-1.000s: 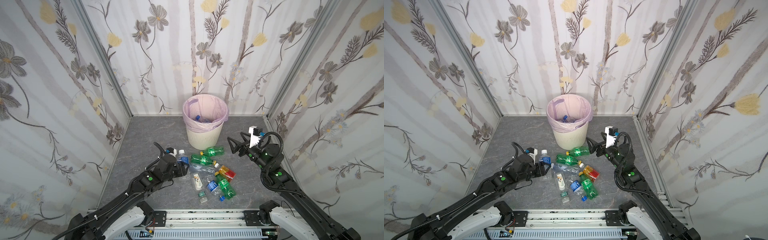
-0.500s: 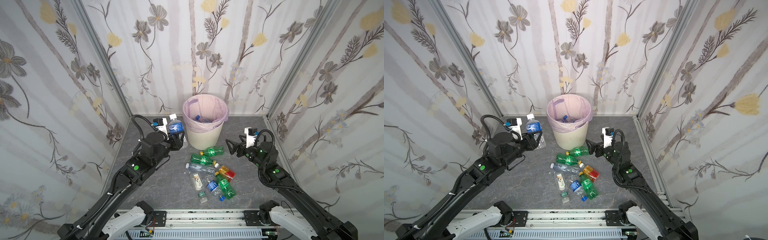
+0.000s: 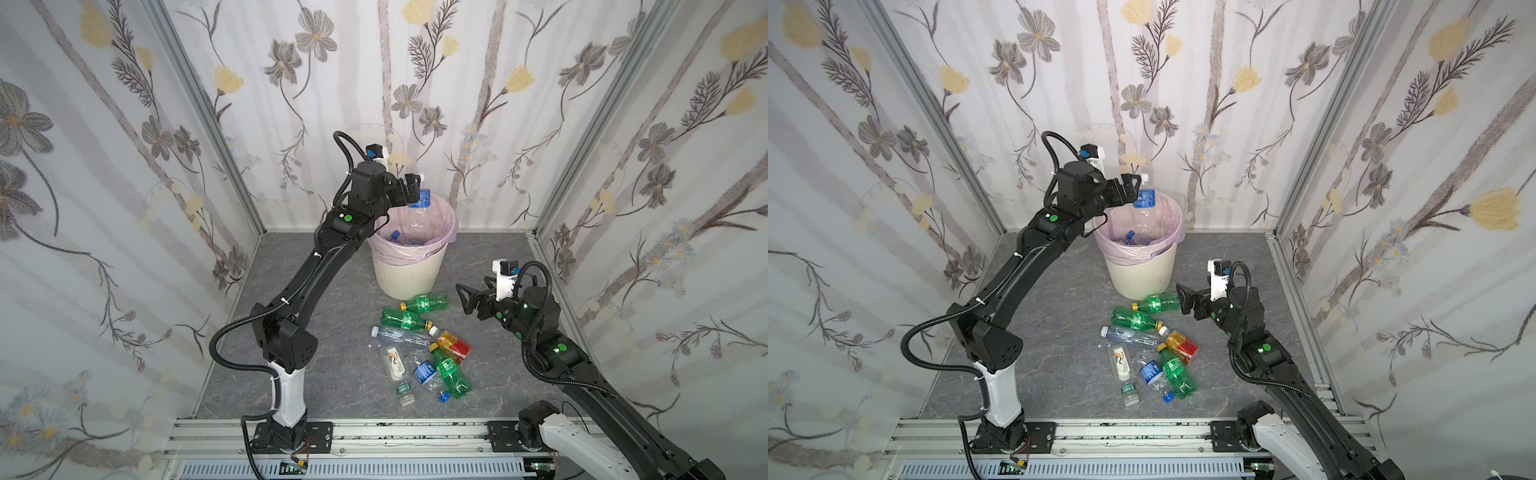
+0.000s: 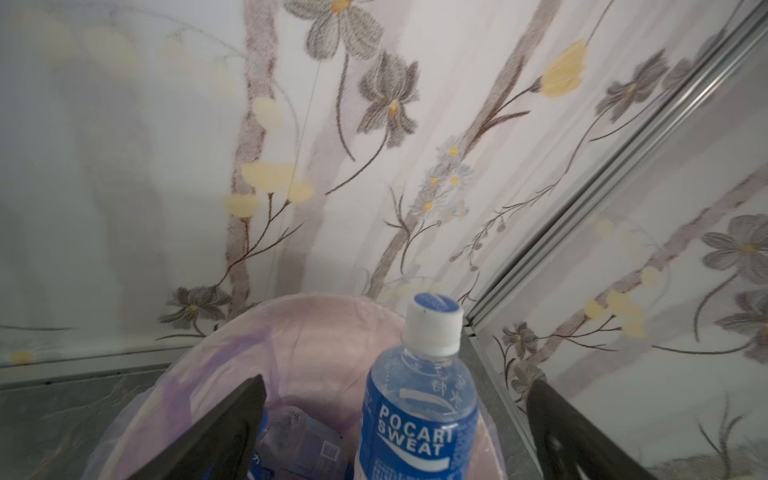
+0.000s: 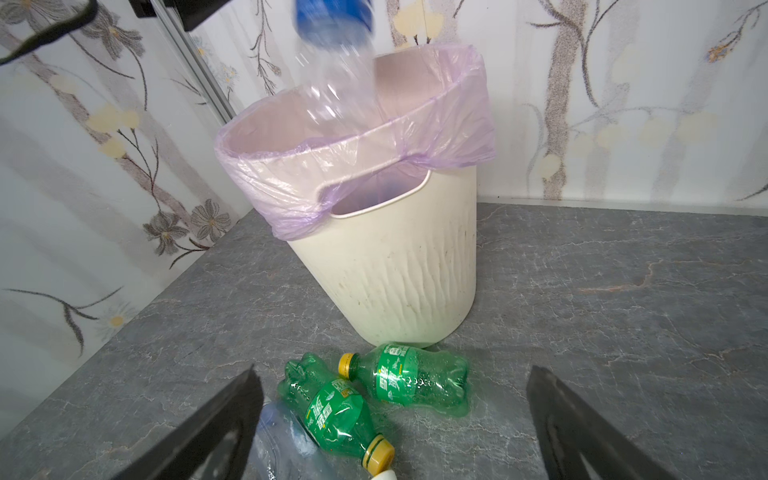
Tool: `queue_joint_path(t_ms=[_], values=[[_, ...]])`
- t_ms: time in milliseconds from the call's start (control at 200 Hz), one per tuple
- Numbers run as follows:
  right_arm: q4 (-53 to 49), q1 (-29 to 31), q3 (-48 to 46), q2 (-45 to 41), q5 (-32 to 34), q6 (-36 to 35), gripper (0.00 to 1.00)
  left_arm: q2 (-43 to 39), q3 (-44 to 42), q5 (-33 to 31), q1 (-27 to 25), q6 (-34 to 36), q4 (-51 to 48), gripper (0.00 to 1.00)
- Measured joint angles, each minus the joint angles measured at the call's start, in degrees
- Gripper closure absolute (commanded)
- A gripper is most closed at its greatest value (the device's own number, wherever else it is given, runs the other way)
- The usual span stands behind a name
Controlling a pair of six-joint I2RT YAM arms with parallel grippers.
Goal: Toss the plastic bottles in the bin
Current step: 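Lift the Pocari Sweat bottle with the left gripper and release it into the bin, then draw the left gripper back while the right gripper grasps the orange tea bottle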
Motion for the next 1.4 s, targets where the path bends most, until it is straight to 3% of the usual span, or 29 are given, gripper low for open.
queue_joint_path(t_ms=[125,575,1004,1214,1399], values=[[-2.54,-0.02,0.0,-1.2,1.33,-0.55,0.0,-3.3,-5.75,0.98,0.11,0.04,-1.84,0.0],[-14.08,0.0,5.16,5.77,1.33,-1.07,0.04,-28.24,-34.95,0.5,0.13,3.61,-2.45,0.0],[-24.98,0.44,7.48,16.04,-5.01,0.09,0.16,-53.31,-66.51,-2.84,0.63,7.54,-2.05,0.0],[-25.16,1.81,6.45,21.0,-7.87,2.62,0.18,-58.55,-75.93,-4.11,0.9,6.51,-2.16,0.0],[-24.55,2.64,5.6,24.41,-9.68,3.74,0.21,-60.08,-79.38,-5.25,0.94,5.95,-2.23,0.0]])
